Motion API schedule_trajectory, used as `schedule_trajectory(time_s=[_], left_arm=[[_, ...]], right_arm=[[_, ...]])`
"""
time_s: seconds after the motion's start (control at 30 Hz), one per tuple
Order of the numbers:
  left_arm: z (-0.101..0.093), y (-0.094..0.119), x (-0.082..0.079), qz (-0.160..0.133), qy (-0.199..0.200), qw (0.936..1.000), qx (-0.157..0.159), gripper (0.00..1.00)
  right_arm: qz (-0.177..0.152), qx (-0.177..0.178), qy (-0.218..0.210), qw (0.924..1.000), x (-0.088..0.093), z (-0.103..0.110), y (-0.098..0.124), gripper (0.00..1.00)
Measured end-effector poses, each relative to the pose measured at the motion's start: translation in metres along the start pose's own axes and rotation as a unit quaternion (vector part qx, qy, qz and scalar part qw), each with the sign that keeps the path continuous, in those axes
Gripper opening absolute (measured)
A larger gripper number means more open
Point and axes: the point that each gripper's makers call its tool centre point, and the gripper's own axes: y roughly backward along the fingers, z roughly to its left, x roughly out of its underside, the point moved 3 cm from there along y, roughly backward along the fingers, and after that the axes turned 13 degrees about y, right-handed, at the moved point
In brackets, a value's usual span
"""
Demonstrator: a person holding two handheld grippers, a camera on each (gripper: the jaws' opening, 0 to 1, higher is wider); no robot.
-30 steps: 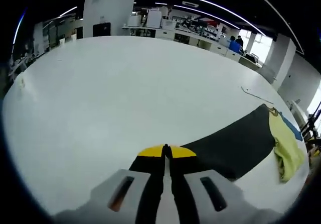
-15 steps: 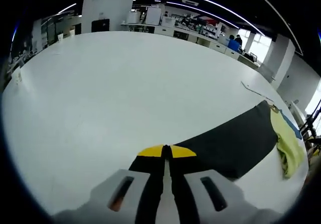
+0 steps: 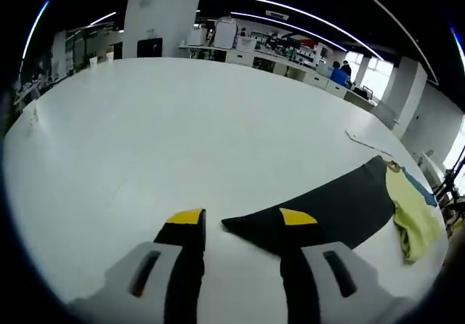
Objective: Fold the garment on the visible template until the final outline fits inside the template.
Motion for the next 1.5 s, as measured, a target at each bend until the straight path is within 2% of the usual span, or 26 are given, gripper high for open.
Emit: schedule_trajectory(time_s=[0.07,0.1,0.2,0.27,0.3,0.37,0.4,0.43,0.53,0.6,0.67,0.8,1.03,1.3,1.5], left_arm=[[-0.01,0.005,0.003,0.005,-0.044,0.999,-0.006,0.44],[-0.014,0.006,0.005,0.007,-0.053,0.9985,-0.006,0.46],[-0.028,0.012,0.009,-0.002,-0.05,0.9987,-0.003,0.5],[-0.036,0.012,0.012,-0.001,-0.054,0.9985,-0.004,0.6],[-0.035,0.012,0.015,0.005,-0.087,0.9958,-0.028,0.65],[-0.034,0.011,0.018,-0.001,-0.129,0.9892,-0.069,0.72],[-0.036,0.009,0.022,0.002,-0.129,0.9887,-0.075,0.72],[-0.04,0.006,0.026,0.002,-0.121,0.99,-0.073,0.7],[-0.04,0.001,0.031,-0.004,-0.128,0.9874,-0.093,0.68],[-0.041,-0.001,0.036,-0.001,-0.126,0.9872,-0.097,0.63],[-0.044,0.001,0.037,-0.001,-0.132,0.9855,-0.107,0.59],[-0.04,0.002,0.041,0.006,-0.123,0.986,-0.112,0.55],[-0.036,0.011,0.042,0.006,-0.114,0.9863,-0.119,0.42],[-0.038,0.024,0.047,0.001,-0.074,0.9921,-0.101,0.12],[-0.032,0.036,0.054,-0.005,-0.042,0.9937,-0.104,0.03]], right_arm=[[-0.002,-0.001,-0.003,1.0,0.0,0.001,-0.001,0.73],[-0.004,-0.001,-0.003,1.0,0.0,0.002,-0.001,0.73],[-0.009,-0.003,-0.001,1.0,-0.001,0.003,-0.002,0.73],[-0.011,-0.003,-0.003,0.9999,-0.002,0.004,-0.002,0.73],[-0.013,-0.003,-0.002,0.9999,-0.002,0.004,-0.002,0.73],[-0.014,-0.004,-0.005,0.9999,-0.003,0.005,-0.001,0.72],[-0.015,-0.005,-0.005,0.9999,-0.003,0.005,-0.001,0.72],[-0.014,-0.005,-0.005,0.9999,-0.003,0.005,-0.001,0.72],[-0.014,-0.004,-0.004,0.9999,-0.003,0.003,0.001,0.72],[-0.013,-0.003,-0.005,0.9999,-0.002,0.002,0.003,0.72],[-0.014,-0.001,-0.007,0.9999,-0.001,0.001,0.005,0.72],[-0.014,0.002,-0.01,0.9998,0.001,0.001,0.007,0.72],[-0.016,0.0,-0.013,0.9998,0.003,0.003,0.005,0.71],[-0.019,-0.008,-0.012,0.9997,0.002,0.005,-0.001,0.71],[-0.021,-0.01,-0.009,0.9997,0.001,0.006,-0.001,0.71]])
